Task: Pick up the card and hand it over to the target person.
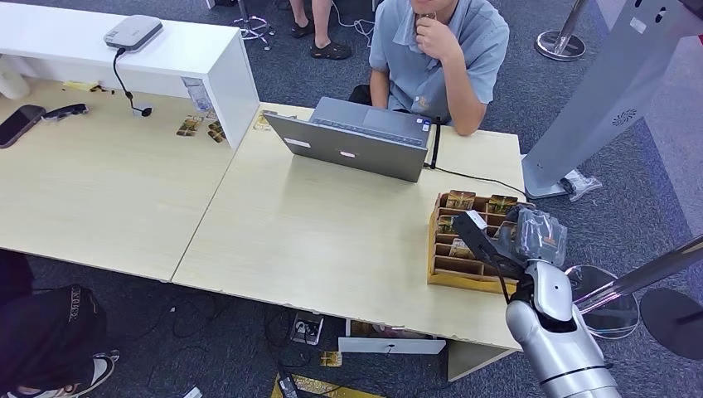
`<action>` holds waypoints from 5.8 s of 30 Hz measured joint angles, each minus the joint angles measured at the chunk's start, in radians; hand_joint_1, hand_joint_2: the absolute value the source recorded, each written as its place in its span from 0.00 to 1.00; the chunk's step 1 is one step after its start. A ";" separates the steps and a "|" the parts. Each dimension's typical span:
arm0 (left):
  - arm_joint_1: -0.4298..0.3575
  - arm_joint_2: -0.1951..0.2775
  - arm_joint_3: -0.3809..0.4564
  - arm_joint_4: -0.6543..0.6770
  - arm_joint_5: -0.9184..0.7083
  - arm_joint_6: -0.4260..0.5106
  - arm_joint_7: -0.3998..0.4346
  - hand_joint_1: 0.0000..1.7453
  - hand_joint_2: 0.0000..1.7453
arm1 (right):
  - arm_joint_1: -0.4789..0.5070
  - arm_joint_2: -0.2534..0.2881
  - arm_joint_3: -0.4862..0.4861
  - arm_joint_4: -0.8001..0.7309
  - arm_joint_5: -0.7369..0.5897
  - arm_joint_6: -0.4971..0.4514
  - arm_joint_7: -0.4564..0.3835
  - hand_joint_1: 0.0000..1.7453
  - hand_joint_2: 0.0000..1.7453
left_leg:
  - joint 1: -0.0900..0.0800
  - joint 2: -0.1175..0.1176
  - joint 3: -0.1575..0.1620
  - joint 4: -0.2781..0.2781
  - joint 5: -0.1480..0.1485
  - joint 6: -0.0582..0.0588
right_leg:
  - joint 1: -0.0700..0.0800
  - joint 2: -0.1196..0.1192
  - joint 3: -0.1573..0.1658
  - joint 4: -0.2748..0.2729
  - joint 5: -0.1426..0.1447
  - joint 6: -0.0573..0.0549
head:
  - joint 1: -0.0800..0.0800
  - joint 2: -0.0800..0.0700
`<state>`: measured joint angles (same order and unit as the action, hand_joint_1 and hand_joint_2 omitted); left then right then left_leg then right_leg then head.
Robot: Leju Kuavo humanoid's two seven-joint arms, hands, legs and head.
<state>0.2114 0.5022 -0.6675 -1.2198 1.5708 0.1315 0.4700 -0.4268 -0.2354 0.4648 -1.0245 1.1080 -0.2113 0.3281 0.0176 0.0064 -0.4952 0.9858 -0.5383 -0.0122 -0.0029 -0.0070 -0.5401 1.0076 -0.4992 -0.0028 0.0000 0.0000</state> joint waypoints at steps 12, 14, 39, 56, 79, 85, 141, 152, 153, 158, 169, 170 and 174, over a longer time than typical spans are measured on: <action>0.000 -0.001 0.001 -0.002 0.000 0.002 0.000 0.00 0.00 | 0.002 0.008 0.007 0.026 0.000 -0.002 -0.004 0.61 1.00 | 0.000 0.000 0.000 -0.001 0.000 0.000 | 0.000 0.000 0.000 -0.001 0.000 0.000 | 0.000 0.000; 0.001 -0.002 0.001 -0.002 0.000 0.002 -0.001 0.00 0.00 | 0.003 0.010 0.007 0.029 -0.001 -0.004 -0.006 0.61 1.00 | 0.000 0.000 0.001 0.000 0.000 0.000 | 0.000 0.000 0.000 0.000 0.000 0.000 | 0.000 0.000; 0.002 -0.003 0.000 -0.008 0.000 0.002 0.002 0.00 0.00 | 0.005 0.009 0.001 0.026 -0.010 -0.031 -0.022 0.88 1.00 | 0.000 0.000 0.001 -0.001 0.000 0.000 | 0.000 0.000 0.001 -0.001 0.000 0.000 | 0.000 0.000; 0.001 -0.005 -0.002 -0.007 0.000 0.000 0.003 0.00 0.00 | 0.013 0.002 -0.012 -0.004 0.003 -0.064 -0.024 1.00 1.00 | -0.001 0.002 0.001 -0.002 0.001 0.001 | -0.001 0.002 0.000 -0.002 0.001 0.001 | 0.000 0.000; -0.014 0.005 -0.032 0.013 0.000 -0.034 0.001 0.00 0.00 | -0.029 -0.027 -0.032 -0.321 0.109 -0.098 -0.001 1.00 1.00 | -0.002 0.004 -0.003 0.001 0.000 0.000 | -0.001 0.004 -0.005 0.003 0.001 0.000 | 0.000 0.000; -0.024 0.013 -0.052 0.026 0.000 -0.056 -0.002 0.00 0.00 | -0.074 -0.040 -0.020 -0.409 0.138 -0.096 -0.006 1.00 1.00 | -0.001 0.003 -0.003 0.002 0.000 0.000 | -0.001 0.003 -0.004 0.003 0.000 0.000 | 0.000 0.000; -0.033 -0.032 -0.055 0.047 0.000 -0.025 -0.034 0.00 0.00 | -0.046 0.054 -0.029 -0.506 -0.254 -0.092 -0.124 0.00 1.00 | 0.000 -0.004 -0.001 0.000 0.000 0.001 | 0.000 -0.003 0.000 0.000 -0.001 0.001 | 0.000 0.000; 0.010 -0.095 0.028 -0.021 0.000 0.097 -0.056 0.00 0.00 | 0.248 0.157 -0.060 -0.534 -1.048 -0.068 -0.454 0.00 1.00 | 0.000 -0.002 -0.001 -0.001 0.001 0.000 | 0.000 -0.002 0.000 -0.001 0.000 0.000 | 0.000 0.000; 0.010 -0.100 0.029 -0.021 0.000 0.101 -0.059 0.00 0.00 | 0.259 0.159 -0.055 -0.531 -1.056 -0.076 -0.454 0.00 1.00 | 0.000 -0.002 -0.001 -0.001 0.001 0.000 | 0.000 -0.002 -0.001 -0.001 0.000 0.000 | 0.000 0.000; 0.010 -0.113 0.030 -0.021 0.000 0.109 -0.067 0.00 0.00 | 0.288 0.178 -0.023 -0.420 -1.030 -0.135 -0.444 0.00 1.00 | 0.000 0.000 -0.001 0.000 0.000 0.000 | 0.000 0.000 -0.001 0.000 0.000 0.000 | 0.000 0.000; 0.015 -0.124 0.044 -0.020 0.000 0.109 -0.063 0.00 0.00 | 0.283 0.190 0.004 -0.306 -0.973 -0.176 -0.467 0.00 1.00 | 0.000 0.002 0.000 -0.001 0.000 0.000 | 0.000 0.002 0.000 -0.001 0.000 0.000 | 0.000 0.000; 0.015 -0.125 0.045 -0.020 0.000 0.110 -0.063 0.00 0.00 | 0.280 0.188 0.001 -0.311 -0.963 -0.181 -0.463 0.00 1.00 | 0.000 0.002 0.000 -0.001 0.000 0.000 | 0.000 0.002 0.000 -0.001 0.001 0.000 | 0.000 0.000; 0.015 -0.127 0.045 -0.019 0.000 0.115 -0.062 0.00 0.00 | 0.278 0.184 -0.006 -0.319 -0.945 -0.187 -0.455 0.00 1.00 | 0.000 0.002 -0.001 -0.001 0.000 0.000 | 0.000 0.002 -0.001 0.000 0.001 0.000 | 0.000 0.000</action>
<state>0.2264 0.3752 -0.6224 -1.2387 1.5708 0.2462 0.4076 -0.1484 -0.0515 0.4589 -1.3437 0.1627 -0.3980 -0.1266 0.0176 0.0083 -0.4961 0.9853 -0.5383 -0.0120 -0.0029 -0.0051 -0.5412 1.0074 -0.4986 -0.0025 0.0000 0.0000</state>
